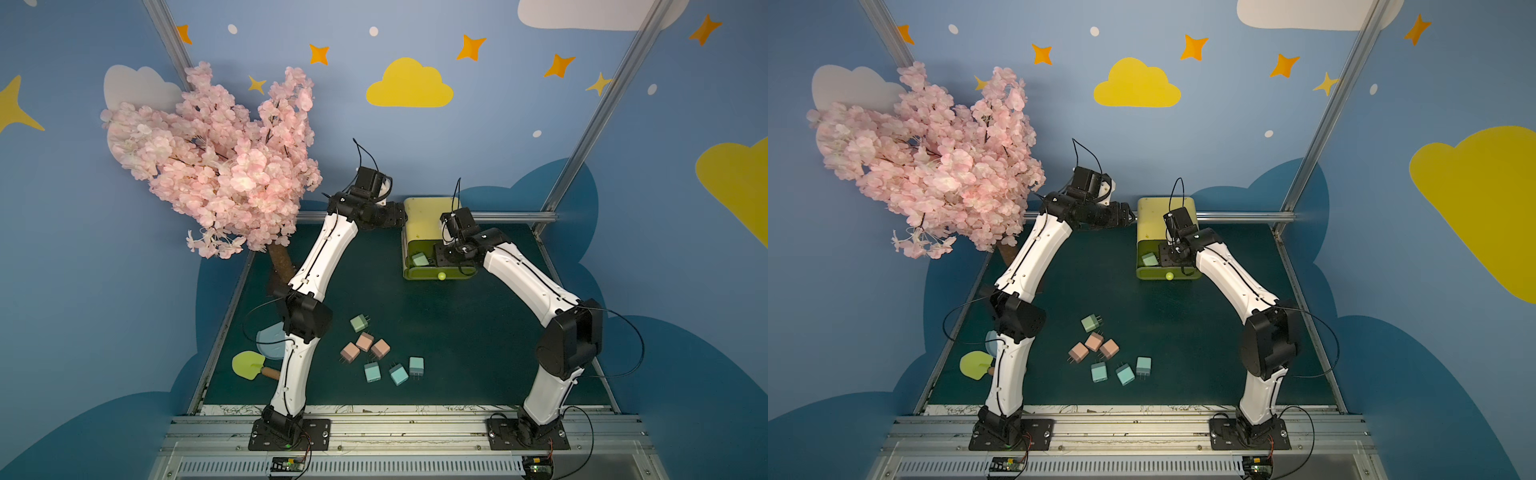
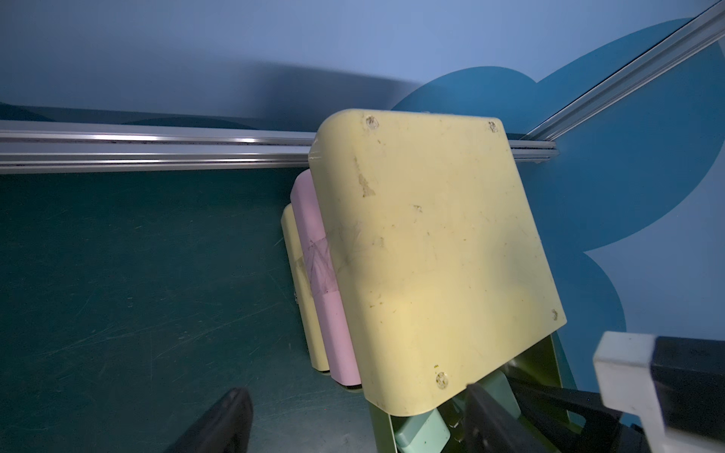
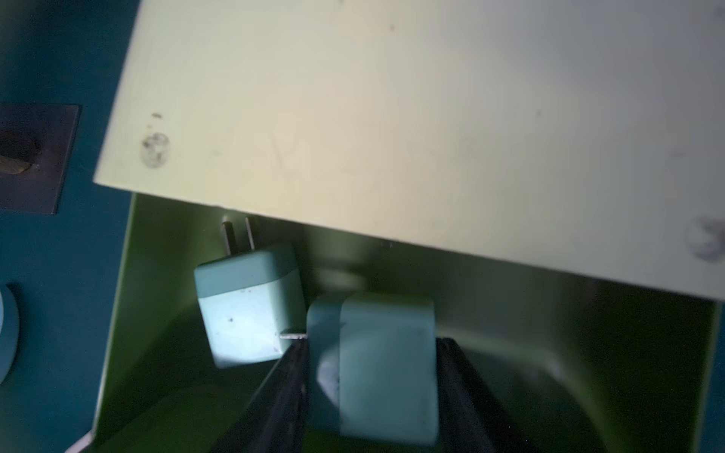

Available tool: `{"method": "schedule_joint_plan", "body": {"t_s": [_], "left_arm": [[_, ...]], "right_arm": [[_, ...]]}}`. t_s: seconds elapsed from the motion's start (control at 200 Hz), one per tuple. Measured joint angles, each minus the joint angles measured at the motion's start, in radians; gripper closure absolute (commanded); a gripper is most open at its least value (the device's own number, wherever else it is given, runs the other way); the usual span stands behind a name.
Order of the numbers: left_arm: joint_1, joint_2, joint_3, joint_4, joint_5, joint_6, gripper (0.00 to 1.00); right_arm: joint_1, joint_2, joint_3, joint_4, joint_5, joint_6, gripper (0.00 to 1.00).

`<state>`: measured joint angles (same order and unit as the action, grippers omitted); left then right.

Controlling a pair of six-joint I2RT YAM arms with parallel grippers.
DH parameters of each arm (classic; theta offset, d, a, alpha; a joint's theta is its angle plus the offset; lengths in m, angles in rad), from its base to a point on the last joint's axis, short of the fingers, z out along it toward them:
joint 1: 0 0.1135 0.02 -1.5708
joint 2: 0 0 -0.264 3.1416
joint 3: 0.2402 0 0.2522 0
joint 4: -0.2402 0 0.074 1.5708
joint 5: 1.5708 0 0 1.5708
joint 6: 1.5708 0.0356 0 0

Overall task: Place the plugs into the drawer by color
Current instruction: Place the plug in the drawer.

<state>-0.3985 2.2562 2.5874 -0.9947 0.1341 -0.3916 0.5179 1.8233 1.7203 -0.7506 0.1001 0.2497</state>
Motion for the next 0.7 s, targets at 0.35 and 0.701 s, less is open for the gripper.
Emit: {"method": "schedule_joint_plan", "body": {"t_s": [0.35, 0.701], "left_arm": [[0.0, 0.0, -0.032, 0.001, -0.001, 0.0, 0.14], [0.01, -0.001, -0.05, 0.002, 0.001, 0.001, 0.14]], "right_arm": [[0.0, 0.013, 0.022, -0.009, 0.011, -0.019, 0.35], [0.005, -0.04, 0.03, -0.045, -0.041, -0.045, 0.28]]}}
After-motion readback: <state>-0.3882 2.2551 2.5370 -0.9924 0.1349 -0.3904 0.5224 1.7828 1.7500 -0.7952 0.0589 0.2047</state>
